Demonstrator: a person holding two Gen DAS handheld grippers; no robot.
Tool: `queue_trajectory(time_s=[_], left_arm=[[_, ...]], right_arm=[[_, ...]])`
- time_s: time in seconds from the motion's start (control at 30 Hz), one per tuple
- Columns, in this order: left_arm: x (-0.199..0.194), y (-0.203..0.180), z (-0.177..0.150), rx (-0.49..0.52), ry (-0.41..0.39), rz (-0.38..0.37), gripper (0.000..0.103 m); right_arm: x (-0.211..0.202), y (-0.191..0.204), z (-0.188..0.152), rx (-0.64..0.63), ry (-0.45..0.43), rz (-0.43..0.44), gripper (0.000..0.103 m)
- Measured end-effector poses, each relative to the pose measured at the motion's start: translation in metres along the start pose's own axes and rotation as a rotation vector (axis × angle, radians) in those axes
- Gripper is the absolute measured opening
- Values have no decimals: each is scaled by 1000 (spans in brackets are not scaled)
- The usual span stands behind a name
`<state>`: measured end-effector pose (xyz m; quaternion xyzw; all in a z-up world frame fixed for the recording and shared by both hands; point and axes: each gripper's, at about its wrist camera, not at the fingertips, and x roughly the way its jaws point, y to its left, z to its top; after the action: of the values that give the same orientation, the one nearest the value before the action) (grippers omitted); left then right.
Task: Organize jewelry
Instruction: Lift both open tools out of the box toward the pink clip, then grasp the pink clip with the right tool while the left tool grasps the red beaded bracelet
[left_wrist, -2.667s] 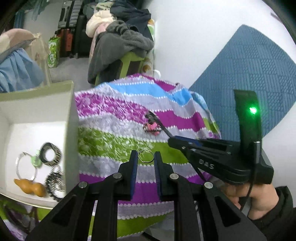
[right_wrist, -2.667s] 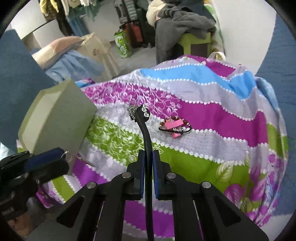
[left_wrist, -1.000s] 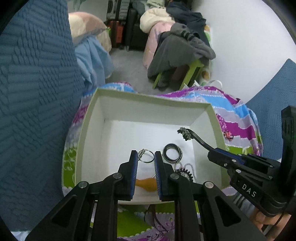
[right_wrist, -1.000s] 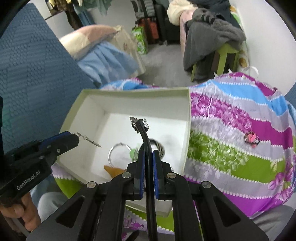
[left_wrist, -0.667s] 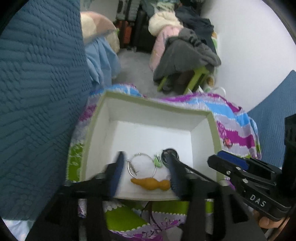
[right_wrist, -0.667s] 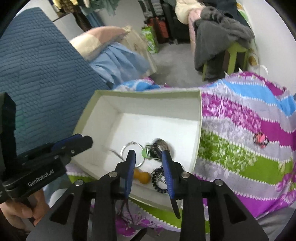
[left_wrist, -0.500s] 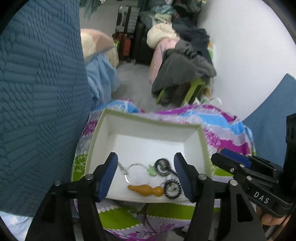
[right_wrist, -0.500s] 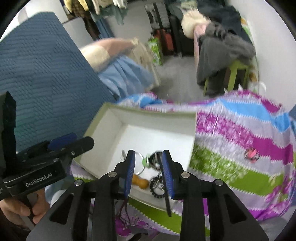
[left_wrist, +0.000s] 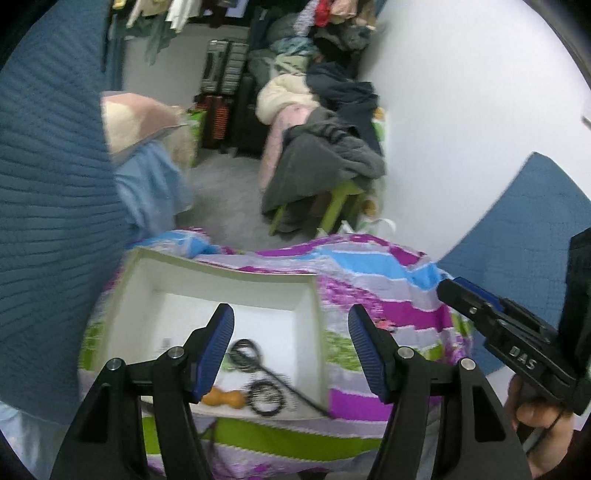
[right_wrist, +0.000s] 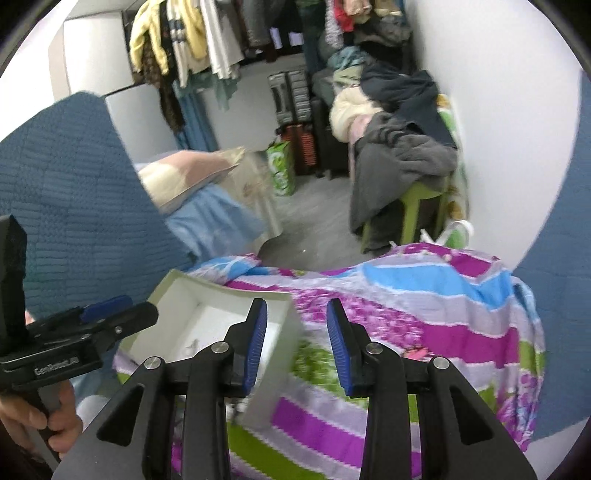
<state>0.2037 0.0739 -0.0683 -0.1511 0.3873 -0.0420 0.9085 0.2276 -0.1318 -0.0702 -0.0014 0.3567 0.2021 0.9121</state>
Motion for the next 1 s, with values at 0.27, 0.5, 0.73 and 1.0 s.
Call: queue_trajectory(time_s=[0.27,0.5,0.73,1.0], left_arm=[[50,-65,-11,42,35,-117,62],[107,-106,-28,93,119,-153,44],[169,-113,-49,39,223,-151,26],[204,-106,-64,-2,281,-128,26]], right_arm=[[7,-84,-32,101,22,-79,31],[43,-146,-69,164,110,-73,31],[90,-172,-84,184,172,31,29],[151,-167,-90,106,296,75,29]])
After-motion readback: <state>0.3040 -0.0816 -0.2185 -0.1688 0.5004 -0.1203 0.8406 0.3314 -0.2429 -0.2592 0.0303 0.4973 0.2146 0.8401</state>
